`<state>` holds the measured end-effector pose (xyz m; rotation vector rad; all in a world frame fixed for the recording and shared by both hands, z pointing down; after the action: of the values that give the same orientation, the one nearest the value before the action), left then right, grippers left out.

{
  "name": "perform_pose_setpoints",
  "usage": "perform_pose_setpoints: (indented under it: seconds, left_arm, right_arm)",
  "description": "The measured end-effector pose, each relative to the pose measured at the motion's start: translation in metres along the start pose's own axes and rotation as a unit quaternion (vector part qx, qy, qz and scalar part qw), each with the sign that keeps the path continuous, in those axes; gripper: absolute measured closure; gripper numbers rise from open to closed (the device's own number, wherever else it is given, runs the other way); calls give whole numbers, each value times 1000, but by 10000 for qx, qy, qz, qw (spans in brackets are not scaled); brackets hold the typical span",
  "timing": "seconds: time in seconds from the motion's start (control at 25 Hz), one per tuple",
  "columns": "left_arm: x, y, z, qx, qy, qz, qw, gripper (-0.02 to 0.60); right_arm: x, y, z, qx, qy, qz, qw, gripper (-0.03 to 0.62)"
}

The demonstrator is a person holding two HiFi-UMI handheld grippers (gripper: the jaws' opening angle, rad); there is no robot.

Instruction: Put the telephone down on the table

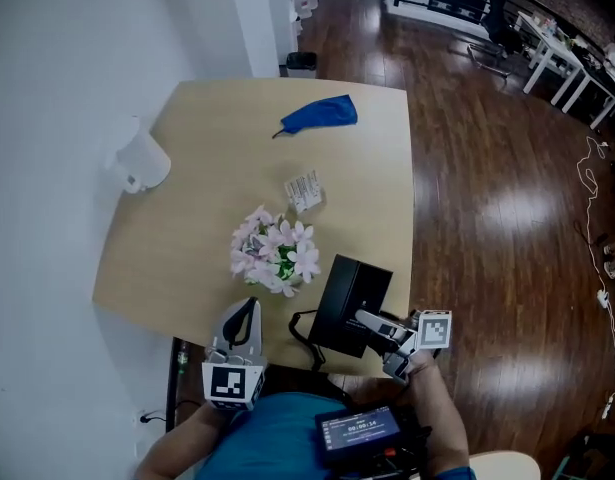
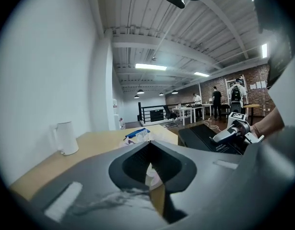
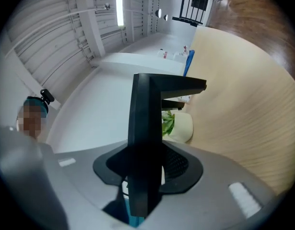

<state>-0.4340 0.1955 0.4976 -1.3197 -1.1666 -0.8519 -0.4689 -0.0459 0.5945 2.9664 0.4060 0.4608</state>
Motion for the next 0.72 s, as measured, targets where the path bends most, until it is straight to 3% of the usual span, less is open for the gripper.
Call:
perform_pose_setpoints:
  seconds: [0.24,0.72]
  left_arm:
    - [24,-13,5,38,-235,236,9994,569]
    - [37,-7,14,24,-290,433,9986,569]
  right_arm:
    - [2,-7,-23,-71,-81,128,9999,444]
    - [4,-19,-80,233,-388,502,9977,444]
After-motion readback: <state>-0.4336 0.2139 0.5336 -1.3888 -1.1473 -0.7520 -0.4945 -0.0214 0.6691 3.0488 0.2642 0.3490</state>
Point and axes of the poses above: the fingertips, and each gripper's own axes: y backward along the fingers, z to its left, x out of its underside, the point moved 4 cm from there along y, backward along the fingers, and after that the axes turned 7 degrees about -x, right-handed, at the moved point
